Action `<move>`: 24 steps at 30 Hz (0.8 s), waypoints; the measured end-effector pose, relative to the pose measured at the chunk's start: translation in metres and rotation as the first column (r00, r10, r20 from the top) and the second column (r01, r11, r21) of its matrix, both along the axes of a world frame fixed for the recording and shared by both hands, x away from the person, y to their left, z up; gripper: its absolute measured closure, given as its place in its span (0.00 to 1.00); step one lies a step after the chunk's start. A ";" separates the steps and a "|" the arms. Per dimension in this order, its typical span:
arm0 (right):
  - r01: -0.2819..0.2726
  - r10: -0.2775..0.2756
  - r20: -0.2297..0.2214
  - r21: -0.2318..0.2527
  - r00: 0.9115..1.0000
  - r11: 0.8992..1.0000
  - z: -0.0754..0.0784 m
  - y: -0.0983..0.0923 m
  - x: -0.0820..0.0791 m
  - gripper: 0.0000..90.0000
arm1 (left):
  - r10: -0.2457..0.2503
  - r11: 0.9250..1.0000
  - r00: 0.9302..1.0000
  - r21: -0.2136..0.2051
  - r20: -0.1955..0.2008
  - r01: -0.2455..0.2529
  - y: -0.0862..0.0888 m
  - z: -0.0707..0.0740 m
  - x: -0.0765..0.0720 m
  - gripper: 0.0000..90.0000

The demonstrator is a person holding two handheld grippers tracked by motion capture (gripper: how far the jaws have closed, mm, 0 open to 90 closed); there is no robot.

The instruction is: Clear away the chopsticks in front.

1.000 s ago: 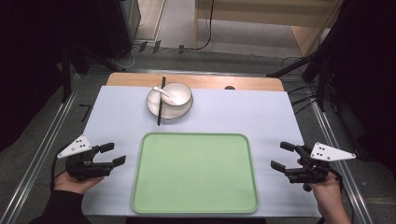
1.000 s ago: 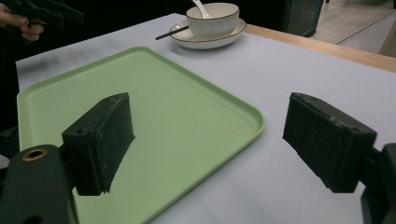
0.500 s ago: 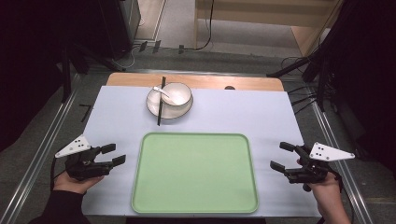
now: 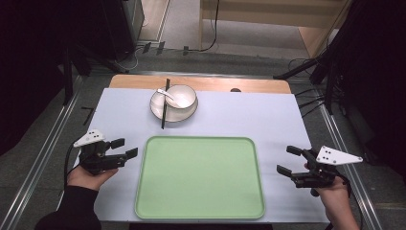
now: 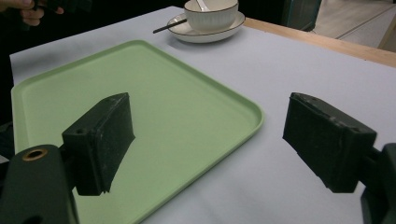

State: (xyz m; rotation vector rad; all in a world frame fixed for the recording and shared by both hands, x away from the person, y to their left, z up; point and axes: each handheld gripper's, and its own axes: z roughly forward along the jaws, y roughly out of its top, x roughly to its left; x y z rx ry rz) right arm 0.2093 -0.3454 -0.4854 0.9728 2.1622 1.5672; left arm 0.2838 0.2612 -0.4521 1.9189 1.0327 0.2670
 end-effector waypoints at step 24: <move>0.016 -0.016 -0.006 -0.005 1.000 1.000 0.000 -0.003 -0.002 0.18 | -0.016 1.000 0.996 -0.023 -0.089 0.014 -0.052 0.033 0.059 0.32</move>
